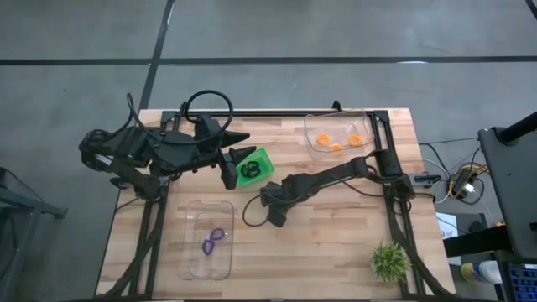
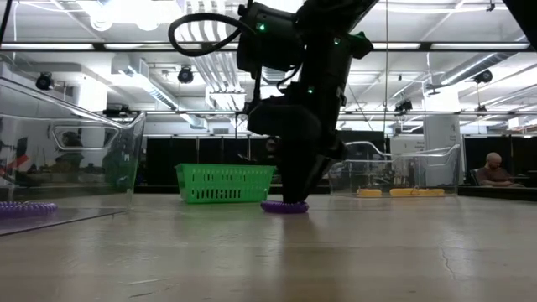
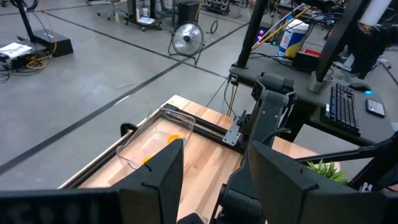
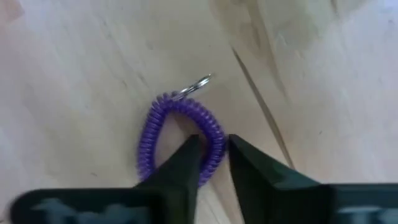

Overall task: Sort spring keychains
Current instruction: Put the purple spring keychain into the bottom left transparent bin

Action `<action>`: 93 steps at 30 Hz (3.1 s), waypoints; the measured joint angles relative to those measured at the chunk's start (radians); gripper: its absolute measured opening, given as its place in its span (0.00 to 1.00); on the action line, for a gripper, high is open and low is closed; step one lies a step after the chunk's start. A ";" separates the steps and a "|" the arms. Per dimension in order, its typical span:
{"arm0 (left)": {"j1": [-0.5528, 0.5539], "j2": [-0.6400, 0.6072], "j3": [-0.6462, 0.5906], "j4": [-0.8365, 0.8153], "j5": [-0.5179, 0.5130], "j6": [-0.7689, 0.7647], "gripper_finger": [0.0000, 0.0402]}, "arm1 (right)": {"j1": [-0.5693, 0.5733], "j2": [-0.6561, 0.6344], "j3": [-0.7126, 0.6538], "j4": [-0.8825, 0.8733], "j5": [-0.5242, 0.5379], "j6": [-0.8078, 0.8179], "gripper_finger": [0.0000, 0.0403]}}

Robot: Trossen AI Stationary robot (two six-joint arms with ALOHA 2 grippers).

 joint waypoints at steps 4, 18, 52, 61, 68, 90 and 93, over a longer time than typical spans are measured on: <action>0.000 0.000 0.000 0.000 0.000 0.005 0.43 | -0.002 -0.003 -0.009 0.004 -0.037 -0.022 0.05; 0.000 0.000 -0.011 -0.007 0.000 0.109 0.43 | -0.005 -0.116 0.033 -0.012 -0.090 -0.013 0.02; 0.006 0.002 -0.105 -0.023 -0.042 0.031 0.43 | -0.012 -0.610 0.034 0.263 0.455 -0.079 0.02; 0.009 0.002 -0.195 -0.021 -0.043 -0.103 0.43 | -0.009 -0.621 0.033 0.336 0.455 -0.141 0.02; 0.029 0.002 -0.237 -0.004 -0.061 -0.168 0.43 | 0.017 -0.622 0.033 0.449 0.453 -0.228 0.02; 0.061 0.002 -0.240 0.098 -0.060 -0.155 0.43 | 0.045 -0.623 0.033 0.459 0.451 -0.231 0.02; 0.070 0.002 -0.240 0.098 -0.060 -0.156 0.43 | 0.056 -0.623 0.033 0.484 0.451 -0.257 0.02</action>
